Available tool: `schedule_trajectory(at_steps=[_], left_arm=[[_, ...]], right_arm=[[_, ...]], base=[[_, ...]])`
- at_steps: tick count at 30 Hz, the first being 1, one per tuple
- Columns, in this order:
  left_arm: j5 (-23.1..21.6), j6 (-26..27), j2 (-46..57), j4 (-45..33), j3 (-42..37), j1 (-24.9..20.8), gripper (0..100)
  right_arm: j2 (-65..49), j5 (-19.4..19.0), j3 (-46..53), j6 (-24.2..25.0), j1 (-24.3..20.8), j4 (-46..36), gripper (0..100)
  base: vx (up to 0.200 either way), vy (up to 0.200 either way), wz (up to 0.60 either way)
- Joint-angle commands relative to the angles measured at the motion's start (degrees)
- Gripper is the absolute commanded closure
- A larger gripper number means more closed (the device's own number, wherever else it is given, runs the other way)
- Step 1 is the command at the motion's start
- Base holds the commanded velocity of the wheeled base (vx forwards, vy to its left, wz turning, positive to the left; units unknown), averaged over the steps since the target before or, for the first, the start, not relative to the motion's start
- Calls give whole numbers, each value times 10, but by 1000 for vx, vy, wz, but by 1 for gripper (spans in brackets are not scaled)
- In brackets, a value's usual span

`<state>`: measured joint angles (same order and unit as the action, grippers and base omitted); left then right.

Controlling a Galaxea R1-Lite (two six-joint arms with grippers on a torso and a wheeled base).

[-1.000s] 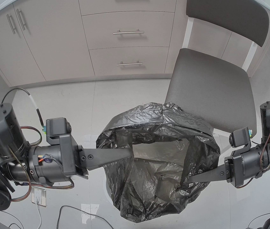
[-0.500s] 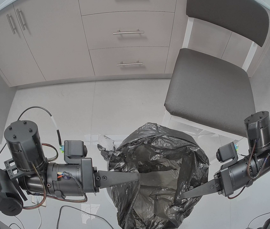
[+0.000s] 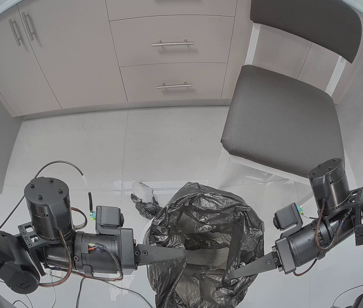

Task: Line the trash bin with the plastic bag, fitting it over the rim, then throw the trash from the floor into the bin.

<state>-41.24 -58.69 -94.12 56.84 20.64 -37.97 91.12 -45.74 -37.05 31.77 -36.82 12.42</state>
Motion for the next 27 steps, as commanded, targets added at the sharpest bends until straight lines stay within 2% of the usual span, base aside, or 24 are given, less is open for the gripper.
schedule_trajectory(at_steps=[1, 5, 10, 11, 15, 21, 27], left_arm=[[0, 0, -19, 0, -2, 2, 100], [0, 1, -28, 0, -3, 4, 100], [0, 6, -39, 0, -5, 33, 100], [-1, 7, -43, 0, -10, 56, 100], [-2, 19, -44, 1, -23, 83, 100], [-2, 64, -45, 0, -49, 98, 100], [2, 69, -45, 0, -61, 109, 100]], right_arm=[[20, 2, -3, 2, -8, 1, 100], [34, 2, -11, 5, -10, 2, 100], [56, 5, -26, 6, -14, 2, 100], [70, 16, -36, 6, -19, 2, 100], [103, 73, -63, 7, -45, 1, 100], [136, 86, -88, 7, -77, 1, 100], [152, 103, -101, 7, -83, -1, 100]], base=[[0, 0, 0], [0, 0, 0], [0, 0, 0], [0, 0, 0], [0, 0, 0], [0, 0, 0], [0, 0, 0]])
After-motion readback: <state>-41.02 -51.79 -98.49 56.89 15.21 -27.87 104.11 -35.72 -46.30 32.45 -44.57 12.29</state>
